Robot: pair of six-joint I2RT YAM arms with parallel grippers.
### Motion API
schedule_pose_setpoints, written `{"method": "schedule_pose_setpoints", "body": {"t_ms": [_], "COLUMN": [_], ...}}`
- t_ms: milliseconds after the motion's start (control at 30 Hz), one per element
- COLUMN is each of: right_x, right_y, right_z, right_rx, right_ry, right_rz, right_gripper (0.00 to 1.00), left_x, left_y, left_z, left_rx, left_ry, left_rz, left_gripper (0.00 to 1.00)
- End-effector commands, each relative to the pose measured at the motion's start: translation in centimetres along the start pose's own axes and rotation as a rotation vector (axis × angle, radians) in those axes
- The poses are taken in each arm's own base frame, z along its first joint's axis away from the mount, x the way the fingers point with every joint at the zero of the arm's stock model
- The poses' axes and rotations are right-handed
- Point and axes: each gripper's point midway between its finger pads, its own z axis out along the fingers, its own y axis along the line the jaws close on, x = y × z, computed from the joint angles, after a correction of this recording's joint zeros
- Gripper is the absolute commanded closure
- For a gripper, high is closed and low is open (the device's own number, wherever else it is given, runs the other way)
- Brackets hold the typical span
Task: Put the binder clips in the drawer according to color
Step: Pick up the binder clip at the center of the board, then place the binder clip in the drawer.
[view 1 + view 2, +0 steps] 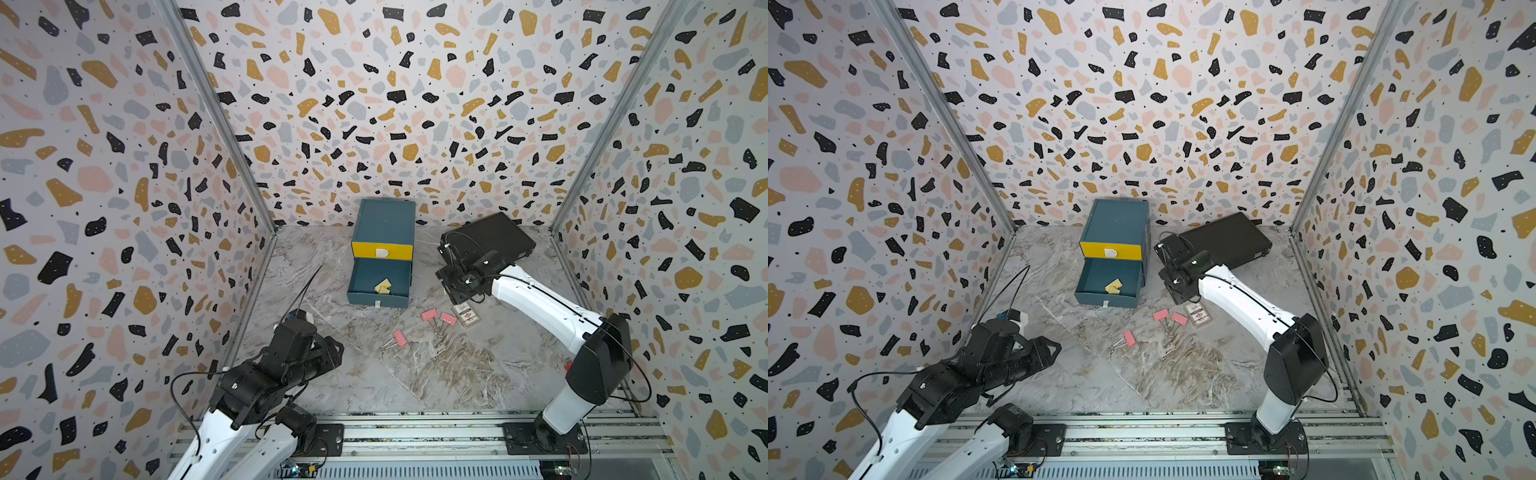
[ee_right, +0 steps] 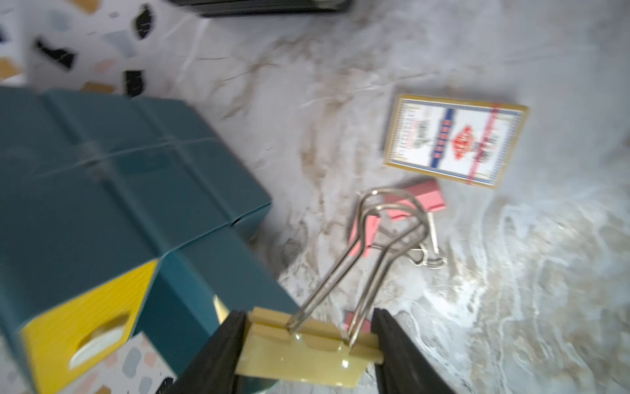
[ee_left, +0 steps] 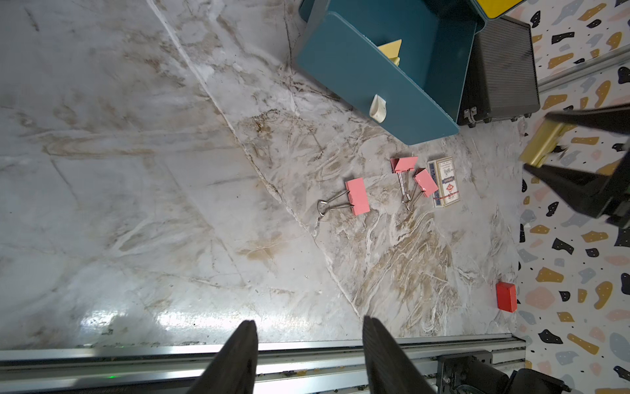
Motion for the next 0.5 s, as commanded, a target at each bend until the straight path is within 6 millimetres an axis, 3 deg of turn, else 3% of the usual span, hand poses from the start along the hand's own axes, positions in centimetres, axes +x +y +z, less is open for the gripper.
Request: {"method": "schedule_pose_setpoints", "body": {"t_ms": [0, 67, 200, 333, 467], "right_x": [0.3, 2.2, 6.3, 9.2, 10.3], "right_y": [2.9, 5.1, 7.6, 8.3, 8.2], "right_z": [-1.6, -1.8, -1.2, 0.7, 2.9], "right_rx": [-0.028, -0.071, -0.098, -0.086, -0.039], "right_ry": [-0.109, -0.093, -0.052, 0.013, 0.038], "right_rz": [-0.381, -0.522, -0.785, -0.947, -1.066], "right_gripper": [0.62, 0.62, 0.64, 0.65, 0.66], "left_x": [-0.3, -0.3, -0.4, -0.5, -0.4], "left_y": [-0.5, -0.6, -0.7, -0.6, -0.7], "left_z": [0.6, 0.7, 0.6, 0.6, 0.6], "left_rx": [0.02, 0.022, 0.022, 0.018, 0.02], "left_ry": [-0.009, -0.008, -0.011, -0.013, -0.009], "left_rz": [0.002, 0.001, 0.004, 0.002, 0.002], "left_gripper": [0.46, 0.46, 0.46, 0.46, 0.46]}}
